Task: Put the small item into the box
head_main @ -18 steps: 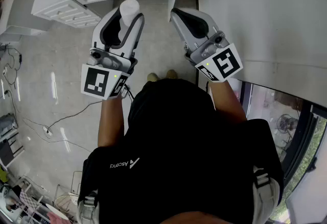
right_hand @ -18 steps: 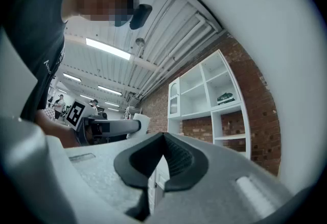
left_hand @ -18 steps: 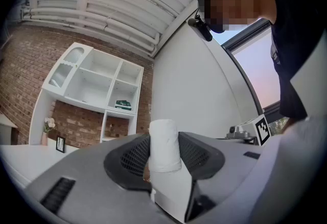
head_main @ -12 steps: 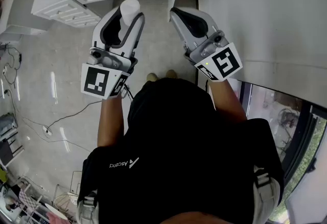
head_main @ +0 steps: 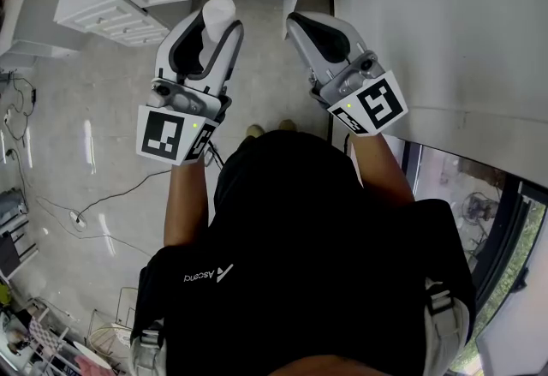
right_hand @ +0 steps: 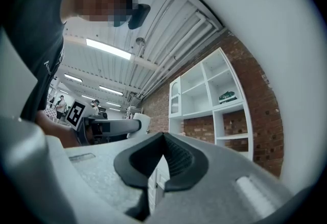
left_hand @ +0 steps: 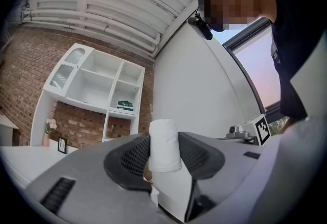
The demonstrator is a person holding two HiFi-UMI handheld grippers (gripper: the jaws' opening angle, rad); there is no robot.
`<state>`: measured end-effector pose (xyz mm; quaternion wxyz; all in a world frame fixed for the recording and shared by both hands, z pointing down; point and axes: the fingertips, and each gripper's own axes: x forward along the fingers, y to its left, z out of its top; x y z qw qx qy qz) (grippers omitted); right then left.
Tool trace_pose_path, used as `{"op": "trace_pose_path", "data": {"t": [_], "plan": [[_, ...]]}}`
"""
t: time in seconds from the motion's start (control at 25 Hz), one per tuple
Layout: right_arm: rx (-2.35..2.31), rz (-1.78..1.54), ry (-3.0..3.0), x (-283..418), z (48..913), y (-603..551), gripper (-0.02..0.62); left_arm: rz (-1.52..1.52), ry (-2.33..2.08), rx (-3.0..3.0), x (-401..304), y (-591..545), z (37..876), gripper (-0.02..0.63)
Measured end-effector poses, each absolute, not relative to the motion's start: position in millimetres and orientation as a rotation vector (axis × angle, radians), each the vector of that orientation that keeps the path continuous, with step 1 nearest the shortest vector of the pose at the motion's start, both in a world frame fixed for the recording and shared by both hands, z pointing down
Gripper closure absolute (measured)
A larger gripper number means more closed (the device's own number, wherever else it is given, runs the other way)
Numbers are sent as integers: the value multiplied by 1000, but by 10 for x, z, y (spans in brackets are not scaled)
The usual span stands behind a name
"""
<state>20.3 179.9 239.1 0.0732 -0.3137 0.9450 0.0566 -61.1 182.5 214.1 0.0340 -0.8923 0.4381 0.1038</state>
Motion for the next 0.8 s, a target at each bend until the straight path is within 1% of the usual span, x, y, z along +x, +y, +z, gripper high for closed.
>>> {"op": "trace_pose_path", "data": {"t": [0.48,0.8], "plan": [[-1041,208,2837,-286,2413,1630,594,338,1287,-2773,-1152,1617,2170,434],[-1102,218,2846,-305,2441,1344,594,335,1276,-2793,-1268,1304,2226,434]]}}
